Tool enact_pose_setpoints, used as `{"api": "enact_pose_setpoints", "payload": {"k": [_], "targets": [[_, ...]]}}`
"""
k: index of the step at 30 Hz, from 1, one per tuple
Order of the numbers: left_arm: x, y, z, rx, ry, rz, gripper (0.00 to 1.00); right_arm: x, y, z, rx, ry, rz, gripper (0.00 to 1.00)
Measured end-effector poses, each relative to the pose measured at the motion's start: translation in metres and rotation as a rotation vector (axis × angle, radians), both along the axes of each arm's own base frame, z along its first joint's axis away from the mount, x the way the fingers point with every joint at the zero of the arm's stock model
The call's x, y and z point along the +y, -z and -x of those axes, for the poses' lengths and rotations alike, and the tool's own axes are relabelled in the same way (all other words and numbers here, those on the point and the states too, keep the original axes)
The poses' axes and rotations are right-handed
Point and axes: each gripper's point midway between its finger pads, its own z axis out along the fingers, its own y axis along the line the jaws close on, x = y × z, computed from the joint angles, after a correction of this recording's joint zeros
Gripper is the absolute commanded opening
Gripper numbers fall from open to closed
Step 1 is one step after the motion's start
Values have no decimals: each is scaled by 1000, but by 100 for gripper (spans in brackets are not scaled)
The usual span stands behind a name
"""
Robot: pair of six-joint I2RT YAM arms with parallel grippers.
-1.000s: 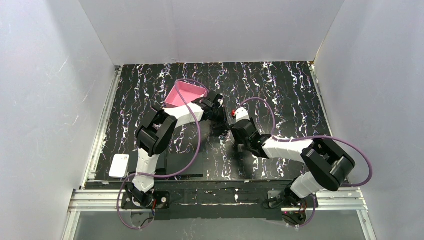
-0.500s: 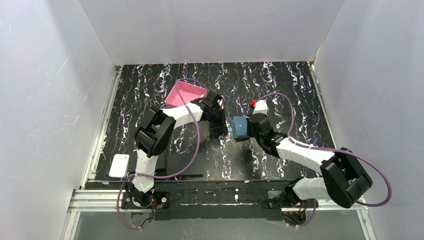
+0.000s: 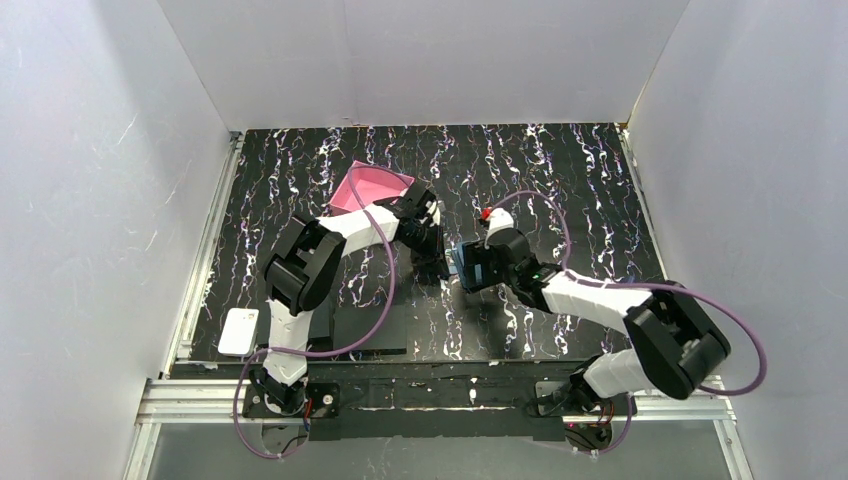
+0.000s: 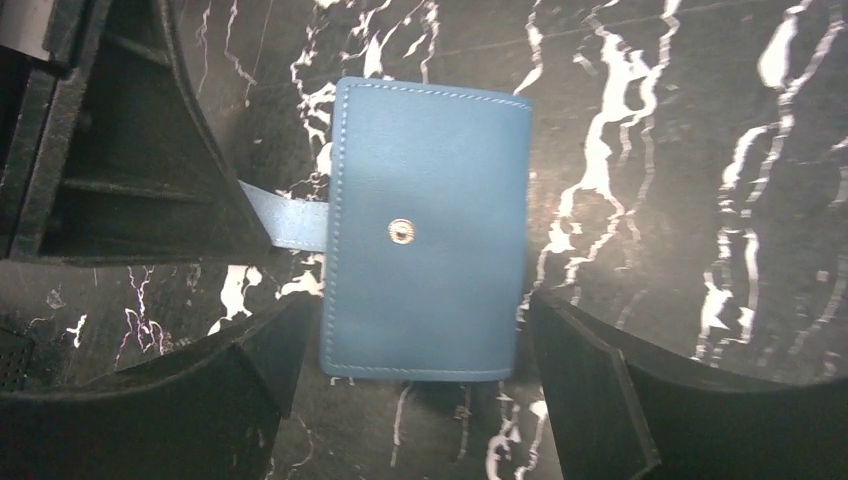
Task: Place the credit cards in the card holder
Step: Open the card holder at the center of the board.
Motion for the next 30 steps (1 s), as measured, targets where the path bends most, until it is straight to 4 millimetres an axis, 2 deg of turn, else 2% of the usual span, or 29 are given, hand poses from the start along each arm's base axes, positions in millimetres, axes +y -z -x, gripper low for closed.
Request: {"api": "enact_pose_setpoints", "payload": {"k": [2,4,8,13,19,25,30], "targets": [[1,1,4,26,-7,17,0,10,8,1,20,-18,20,89],[1,2,6,44,-12,27,0,16,13,1,27,-16,50,83],[2,-1,5,53,-15,41,0,14,11,-6,14,52,100,69],[0,-2,6,56,-13,48,0,5,6,-10,1,96,133,44],[-1,-3,5,48,-9,48,0,-6,-7,-17,-13,122,112,44],[6,0,7,50,-3,15,0,-36,-32,-31,-29,182,62,44],[9,2,9,54,4,-3,0,-67,-19,-40,15,245,98,55]]}}
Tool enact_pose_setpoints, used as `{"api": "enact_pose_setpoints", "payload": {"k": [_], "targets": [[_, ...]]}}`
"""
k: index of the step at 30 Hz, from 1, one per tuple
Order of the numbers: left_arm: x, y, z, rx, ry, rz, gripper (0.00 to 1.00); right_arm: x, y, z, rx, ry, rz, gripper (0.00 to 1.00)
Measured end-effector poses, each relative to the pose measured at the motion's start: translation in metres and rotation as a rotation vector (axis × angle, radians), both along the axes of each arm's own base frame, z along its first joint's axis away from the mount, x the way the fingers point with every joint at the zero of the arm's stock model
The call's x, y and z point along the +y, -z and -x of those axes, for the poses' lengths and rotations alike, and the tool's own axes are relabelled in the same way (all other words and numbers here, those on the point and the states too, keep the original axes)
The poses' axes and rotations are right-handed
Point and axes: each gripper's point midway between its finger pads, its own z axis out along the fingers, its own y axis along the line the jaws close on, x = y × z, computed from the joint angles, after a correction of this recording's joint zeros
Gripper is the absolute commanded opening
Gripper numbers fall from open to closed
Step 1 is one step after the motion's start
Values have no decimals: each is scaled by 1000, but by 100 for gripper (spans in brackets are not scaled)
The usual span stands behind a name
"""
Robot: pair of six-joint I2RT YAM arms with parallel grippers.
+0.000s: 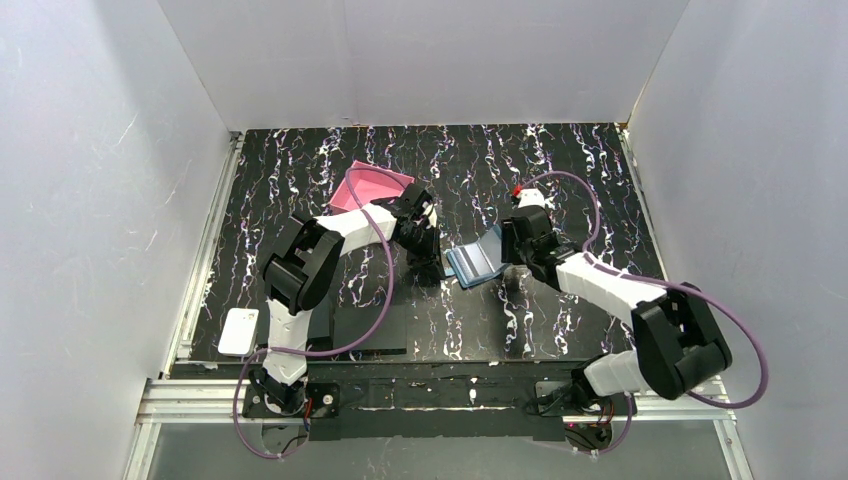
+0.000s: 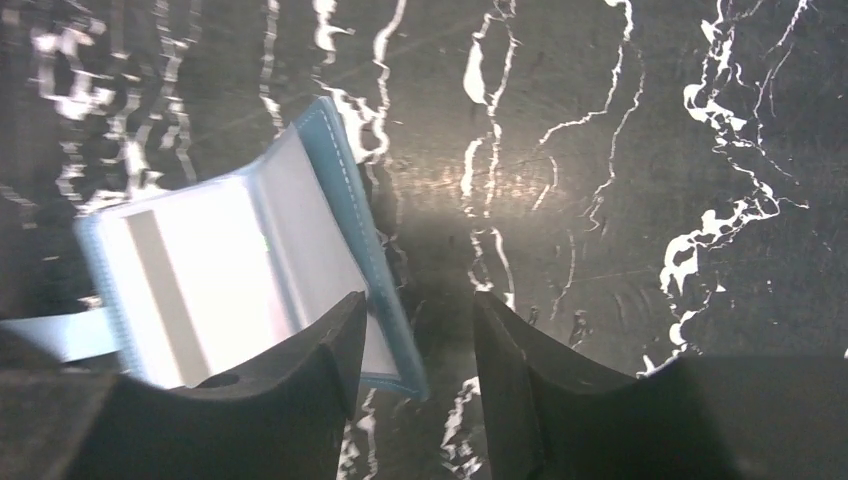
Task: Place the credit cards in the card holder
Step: Open the card holder at the center of the board.
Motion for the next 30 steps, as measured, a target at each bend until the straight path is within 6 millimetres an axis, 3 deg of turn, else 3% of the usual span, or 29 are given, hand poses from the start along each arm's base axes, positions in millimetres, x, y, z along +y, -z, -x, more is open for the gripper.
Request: {"api": "enact_pose_setpoints", "payload": {"k": [6,12,15,19,25,27,28,30], "targets": [[0,-2,0,-2,10,-3,0,-11,51,4,159,-24,99,60],[1,-2,0,-2,15,-5,0,-7,49,-8,169,-31,124,68],[1,-3,0,-2,16,-5,0,-8,42,-2,178,-53,129,73],[0,-4,1,0,17,-1,0,3,17,8,141,-124,110,83],[0,-4,1,3,19,5,0,53,-19,22,38,-305,104,88],[0,-4,1,4,19,6,0,66,-25,28,26,-349,117,84],[-1,-4,1,4,20,6,0,71,-29,30,17,-368,125,76],[-1,-5,1,4,20,8,0,82,-33,32,5,-401,134,47]]}}
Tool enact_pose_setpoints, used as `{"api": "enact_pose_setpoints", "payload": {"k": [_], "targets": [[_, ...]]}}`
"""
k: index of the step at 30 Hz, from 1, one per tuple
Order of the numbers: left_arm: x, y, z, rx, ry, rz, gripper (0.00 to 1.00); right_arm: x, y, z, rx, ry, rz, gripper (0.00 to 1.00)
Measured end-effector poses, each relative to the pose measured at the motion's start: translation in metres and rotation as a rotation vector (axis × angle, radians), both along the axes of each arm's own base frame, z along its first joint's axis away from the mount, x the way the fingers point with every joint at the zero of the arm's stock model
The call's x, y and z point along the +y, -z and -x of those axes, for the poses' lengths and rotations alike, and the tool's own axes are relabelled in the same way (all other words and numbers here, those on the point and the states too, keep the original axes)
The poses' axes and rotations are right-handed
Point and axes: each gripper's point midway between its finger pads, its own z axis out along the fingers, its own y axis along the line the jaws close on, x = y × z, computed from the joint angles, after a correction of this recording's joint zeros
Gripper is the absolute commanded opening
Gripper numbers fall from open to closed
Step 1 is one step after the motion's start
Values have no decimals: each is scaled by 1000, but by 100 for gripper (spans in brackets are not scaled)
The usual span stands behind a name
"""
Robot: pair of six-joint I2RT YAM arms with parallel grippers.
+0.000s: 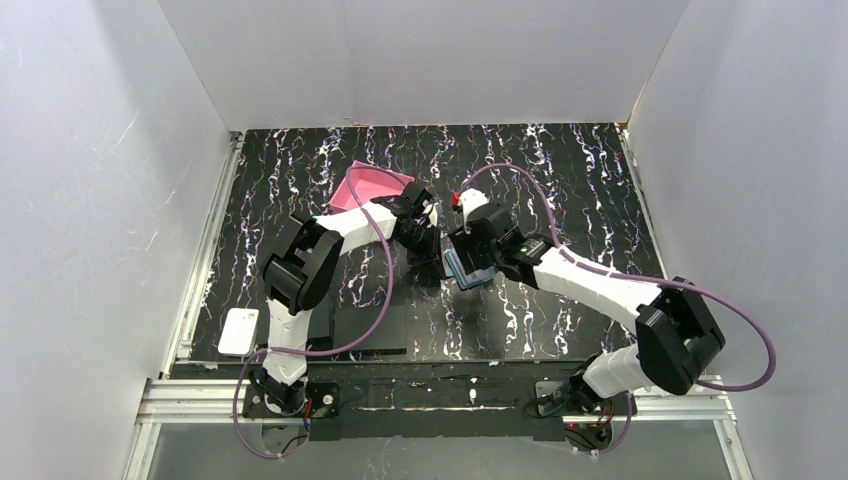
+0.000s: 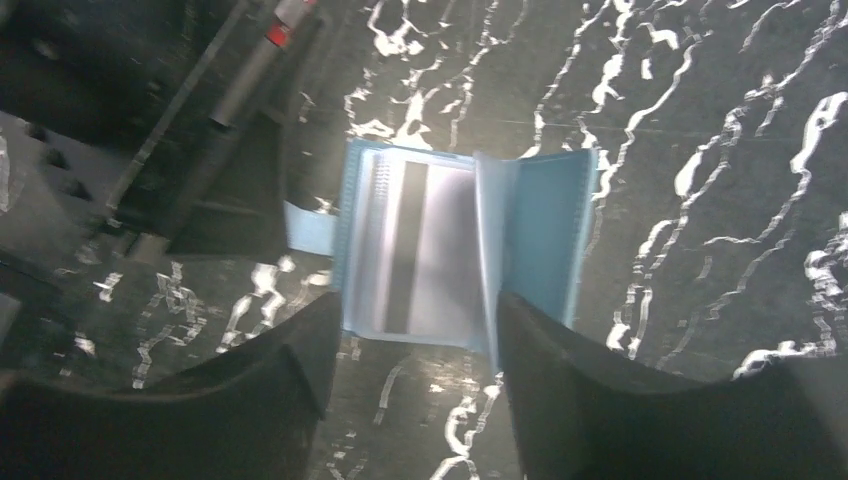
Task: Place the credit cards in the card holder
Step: Open the card holder at the center of the board, then turn over the card slot in the card holder.
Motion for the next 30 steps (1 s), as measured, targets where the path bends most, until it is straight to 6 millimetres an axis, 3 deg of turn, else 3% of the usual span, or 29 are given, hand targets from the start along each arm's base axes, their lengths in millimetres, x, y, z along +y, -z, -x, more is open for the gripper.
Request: {"api": "enact_pose_setpoints", "payload": {"k": [1,2,5,7,8,11,13,14,17,19,25,30], "targets": [[0,0,0,0,0,1,0,5,-1,1,-3,-16,2,36],[0,0,0,0,1,2,0,9,-1,2,-3,-28,2,31],[-1,0,0,1,1,4,0,14,6,3,14,-38,10,50],[-1,0,0,1,1,4,0,15,10,5,20,-42,25,52],[-1,0,0,1,1,4,0,14,11,7,20,-46,38,49],[-1,-1,0,1,2,4,0,21,9,12,20,-78,43,25],[-1,-1,0,1,2,5,0,30,7,17,27,-104,19,20],[-1,-1,0,2,2,5,0,34,7,19,34,-117,6,23],[-1,-1,0,2,2,5,0,42,12,21,56,-126,-22,49],[-1,-1,0,2,2,5,0,42,20,19,62,-117,-14,58],[-1,-1,0,2,2,6,0,31,43,13,37,-93,129,56],[-1,-1,1,3,3,6,0,23,42,8,-4,-71,176,52]]}}
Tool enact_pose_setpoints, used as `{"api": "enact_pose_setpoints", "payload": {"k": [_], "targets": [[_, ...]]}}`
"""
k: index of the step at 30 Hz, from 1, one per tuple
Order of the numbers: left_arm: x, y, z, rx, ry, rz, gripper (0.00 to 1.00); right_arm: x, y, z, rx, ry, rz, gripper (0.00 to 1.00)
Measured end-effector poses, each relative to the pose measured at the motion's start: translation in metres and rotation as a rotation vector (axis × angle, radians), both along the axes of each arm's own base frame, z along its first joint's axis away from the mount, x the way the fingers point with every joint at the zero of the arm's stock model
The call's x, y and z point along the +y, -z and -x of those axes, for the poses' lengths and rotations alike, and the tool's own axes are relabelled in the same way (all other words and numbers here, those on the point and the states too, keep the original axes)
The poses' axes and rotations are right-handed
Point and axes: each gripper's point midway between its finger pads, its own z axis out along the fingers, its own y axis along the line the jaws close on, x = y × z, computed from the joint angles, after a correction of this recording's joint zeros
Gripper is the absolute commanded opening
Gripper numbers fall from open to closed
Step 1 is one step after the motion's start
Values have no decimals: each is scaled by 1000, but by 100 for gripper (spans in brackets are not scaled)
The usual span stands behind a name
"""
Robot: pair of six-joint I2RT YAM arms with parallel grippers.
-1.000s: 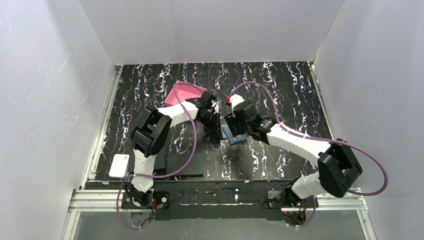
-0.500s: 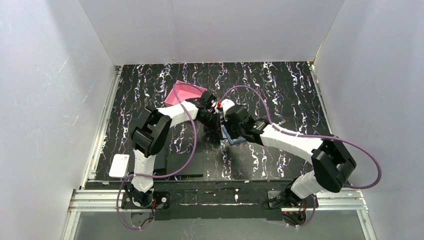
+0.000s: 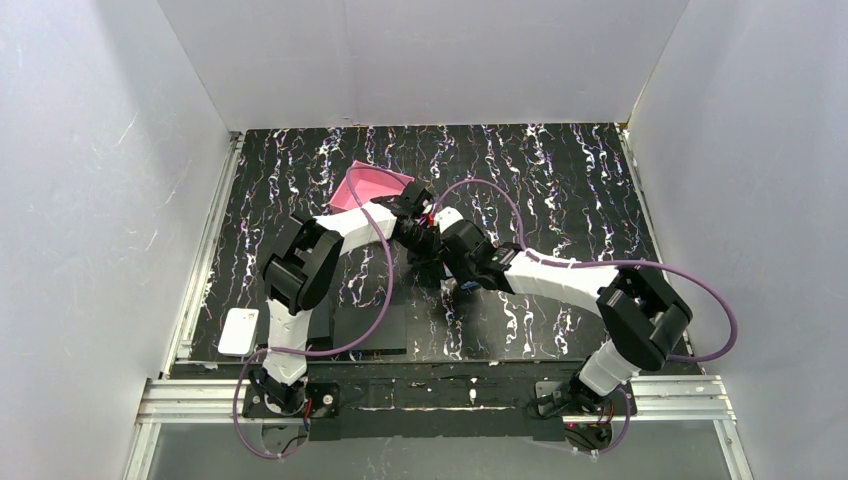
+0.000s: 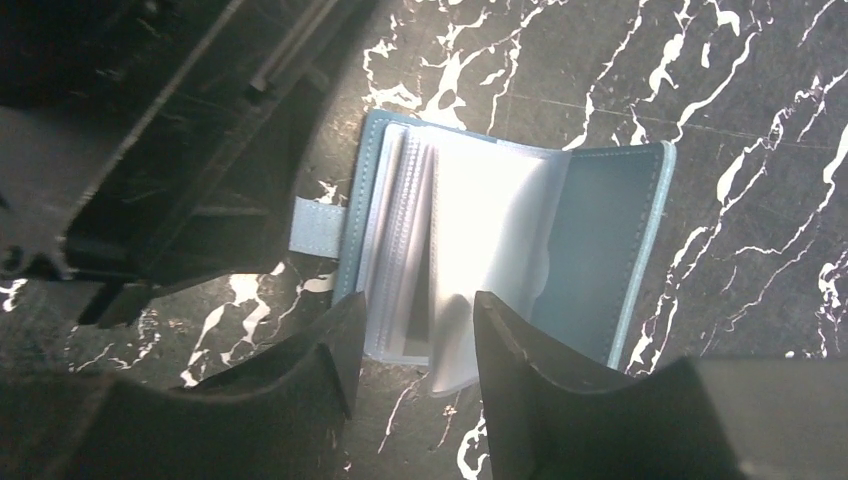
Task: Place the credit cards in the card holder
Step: Turn over the card slot in the card holder.
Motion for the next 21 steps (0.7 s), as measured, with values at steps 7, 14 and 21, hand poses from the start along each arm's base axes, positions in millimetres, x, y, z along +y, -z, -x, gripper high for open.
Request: {"api": "enact_pose_setpoints", "payload": {"k": [7,14,21], "targets": [[0,0,0,0,0,0,0,-7,15,0,6,17,41,56],[2,1,-1,-3,1,-5,0,-13,26,2,14,25,58,61],[2,0,-2,-6,-1,-3,0,-14,27,-2,-11,57,55,54]]}}
